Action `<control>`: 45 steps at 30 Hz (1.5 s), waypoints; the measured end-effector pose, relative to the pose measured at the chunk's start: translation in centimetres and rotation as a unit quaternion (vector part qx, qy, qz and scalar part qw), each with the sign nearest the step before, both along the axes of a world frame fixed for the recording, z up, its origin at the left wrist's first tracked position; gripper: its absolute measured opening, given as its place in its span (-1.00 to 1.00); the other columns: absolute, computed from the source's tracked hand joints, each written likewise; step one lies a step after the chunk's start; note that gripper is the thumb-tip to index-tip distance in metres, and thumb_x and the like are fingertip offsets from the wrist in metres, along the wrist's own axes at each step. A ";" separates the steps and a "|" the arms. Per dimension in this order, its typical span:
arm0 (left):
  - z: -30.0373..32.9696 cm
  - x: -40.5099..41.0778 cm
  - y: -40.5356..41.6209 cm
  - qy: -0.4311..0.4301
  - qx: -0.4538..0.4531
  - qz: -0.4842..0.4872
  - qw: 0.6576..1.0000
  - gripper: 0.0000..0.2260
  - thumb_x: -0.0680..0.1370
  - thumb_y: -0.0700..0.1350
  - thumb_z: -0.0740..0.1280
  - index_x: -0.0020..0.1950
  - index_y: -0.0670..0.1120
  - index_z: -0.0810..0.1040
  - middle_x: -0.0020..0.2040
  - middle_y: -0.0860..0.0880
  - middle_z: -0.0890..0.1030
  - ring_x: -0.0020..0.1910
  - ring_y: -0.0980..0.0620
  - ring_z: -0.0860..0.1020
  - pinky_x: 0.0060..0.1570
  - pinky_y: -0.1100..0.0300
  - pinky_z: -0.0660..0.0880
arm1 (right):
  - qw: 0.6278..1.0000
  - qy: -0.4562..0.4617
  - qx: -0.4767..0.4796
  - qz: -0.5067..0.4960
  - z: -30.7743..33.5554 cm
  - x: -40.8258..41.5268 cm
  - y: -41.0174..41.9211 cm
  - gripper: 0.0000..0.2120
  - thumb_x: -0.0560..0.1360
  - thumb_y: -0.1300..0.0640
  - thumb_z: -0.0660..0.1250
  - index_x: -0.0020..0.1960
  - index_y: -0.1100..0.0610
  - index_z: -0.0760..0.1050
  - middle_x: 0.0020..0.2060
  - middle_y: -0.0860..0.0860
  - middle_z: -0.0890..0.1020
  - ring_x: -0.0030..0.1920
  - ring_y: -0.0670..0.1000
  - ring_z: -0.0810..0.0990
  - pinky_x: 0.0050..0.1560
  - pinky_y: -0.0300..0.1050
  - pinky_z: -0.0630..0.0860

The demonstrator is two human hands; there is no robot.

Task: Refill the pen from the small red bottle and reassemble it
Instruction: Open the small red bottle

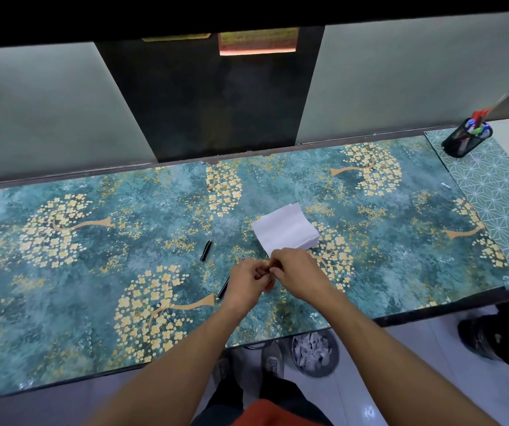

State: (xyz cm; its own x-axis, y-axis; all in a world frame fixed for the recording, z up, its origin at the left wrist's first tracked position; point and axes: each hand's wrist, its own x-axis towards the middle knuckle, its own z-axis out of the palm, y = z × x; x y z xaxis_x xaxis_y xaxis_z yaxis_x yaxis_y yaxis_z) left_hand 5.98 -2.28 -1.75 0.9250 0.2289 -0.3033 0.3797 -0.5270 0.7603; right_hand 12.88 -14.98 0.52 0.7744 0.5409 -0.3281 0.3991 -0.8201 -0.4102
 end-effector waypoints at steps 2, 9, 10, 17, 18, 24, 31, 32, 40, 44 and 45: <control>0.4 0.0 0.0 -0.002 -0.003 -0.004 1.000 -0.89 0.47 -0.30 0.39 -0.26 -0.22 0.62 -0.42 0.12 0.46 -0.38 0.28 0.50 -0.37 0.44 0.38 | 1.000 -0.008 -0.010 -0.016 0.1 -0.1 0.1 -0.84 0.62 0.01 0.33 -0.03 0.09 0.58 -0.09 0.06 0.70 -0.05 0.14 0.64 -0.09 0.00 0.53; -0.6 -0.2 0.1 -0.003 -0.013 0.007 1.000 -0.90 0.49 -0.27 0.40 -0.23 -0.19 0.65 -0.36 0.08 0.45 -0.39 0.17 0.41 -0.37 0.42 0.36 | 0.999 0.005 0.017 -0.036 -0.1 -0.2 0.0 -0.84 0.58 -0.02 0.40 0.07 0.06 0.59 -0.06 0.01 0.68 -0.04 0.09 0.64 -0.08 -0.03 0.54; -0.6 -0.2 0.1 -0.002 -0.015 0.007 1.000 -0.88 0.49 -0.26 0.40 -0.25 -0.17 0.63 -0.36 0.08 0.45 -0.40 0.18 0.40 -0.37 0.42 0.36 | 0.999 0.012 0.024 -0.025 0.0 -0.3 0.0 -0.85 0.57 0.01 0.41 0.10 0.05 0.59 -0.03 0.01 0.68 -0.02 0.08 0.64 -0.04 -0.01 0.56; -1.4 -0.3 0.0 -0.004 -0.017 0.015 1.000 -0.94 0.47 -0.24 0.43 -0.20 -0.15 0.67 -0.31 0.03 0.51 -0.30 0.04 0.49 -0.23 0.18 0.47 | 1.000 0.001 0.013 -0.020 -0.1 -0.6 -0.1 -0.91 0.59 0.07 0.36 0.01 0.08 0.60 -0.08 0.04 0.69 -0.04 0.12 0.63 -0.07 0.00 0.53; -1.4 -0.3 0.0 -0.003 -0.017 0.018 1.000 -0.93 0.47 -0.24 0.43 -0.21 -0.14 0.67 -0.30 0.01 0.53 -0.28 0.02 0.50 -0.21 0.13 0.49 | 1.000 -0.007 0.008 -0.026 -0.1 -0.7 0.0 -0.88 0.60 0.04 0.36 -0.02 0.08 0.59 -0.10 0.04 0.70 -0.06 0.12 0.64 -0.12 -0.02 0.51; -2.2 -0.5 0.0 -0.001 -0.019 0.021 1.000 -0.92 0.46 -0.23 0.43 -0.22 -0.10 0.67 -0.27 -0.10 0.61 -0.25 -0.10 0.60 -0.16 -0.08 0.57 | 0.999 -0.006 0.005 -0.042 0.1 -1.0 -0.3 -0.82 0.58 -0.06 0.38 0.00 0.05 0.59 -0.12 0.01 0.68 -0.09 0.08 0.64 -0.14 -0.03 0.55; -1.9 -0.6 -0.3 -0.013 -0.036 0.030 0.999 -0.94 0.48 -0.24 0.44 -0.18 -0.14 0.68 -0.32 0.00 0.59 -0.24 -0.07 0.61 -0.15 -0.02 0.58 | 1.000 -0.006 0.010 -0.004 0.2 -1.1 -0.4 -0.90 0.60 0.08 0.34 0.07 0.05 0.60 -0.01 0.04 0.66 0.01 0.13 0.63 -0.02 0.03 0.56; -2.0 -0.7 -0.3 -0.011 -0.038 0.029 0.999 -0.93 0.48 -0.24 0.43 -0.20 -0.14 0.68 -0.32 -0.03 0.61 -0.24 -0.07 0.61 -0.15 -0.04 0.58 | 1.000 -0.010 0.007 -0.011 0.2 -1.1 -0.4 -0.89 0.61 0.05 0.34 0.04 0.07 0.59 -0.03 0.04 0.67 -0.01 0.13 0.63 -0.05 0.01 0.55; -3.2 -0.7 -0.2 -0.005 -0.045 0.043 0.998 -0.89 0.46 -0.20 0.44 -0.21 0.00 0.67 -0.25 -0.09 0.64 -0.24 -0.07 0.63 -0.11 -0.12 0.59 | 0.999 -0.007 0.008 -0.042 0.3 -1.2 -0.5 -0.84 0.58 -0.04 0.38 0.03 0.05 0.59 -0.10 0.02 0.70 -0.07 0.10 0.65 -0.08 0.01 0.60; -3.0 -0.6 -0.1 -0.007 -0.043 0.048 0.998 -0.92 0.49 -0.21 0.45 -0.13 -0.04 0.69 -0.21 -0.08 0.63 -0.20 -0.06 0.63 -0.06 -0.08 0.60 | 1.000 -0.005 0.017 -0.006 0.4 -1.2 -0.5 -0.90 0.59 0.07 0.37 0.08 0.05 0.58 -0.01 0.03 0.68 -0.01 0.12 0.65 -0.01 0.04 0.59; -3.1 -0.6 -0.1 -0.008 -0.041 0.046 0.998 -0.93 0.49 -0.20 0.45 -0.14 -0.04 0.69 -0.21 -0.07 0.63 -0.20 -0.05 0.63 -0.06 -0.08 0.60 | 1.000 -0.008 0.014 -0.006 0.4 -1.3 -0.5 -0.91 0.60 0.08 0.35 0.07 0.06 0.58 -0.02 0.04 0.68 -0.01 0.13 0.64 -0.03 0.03 0.58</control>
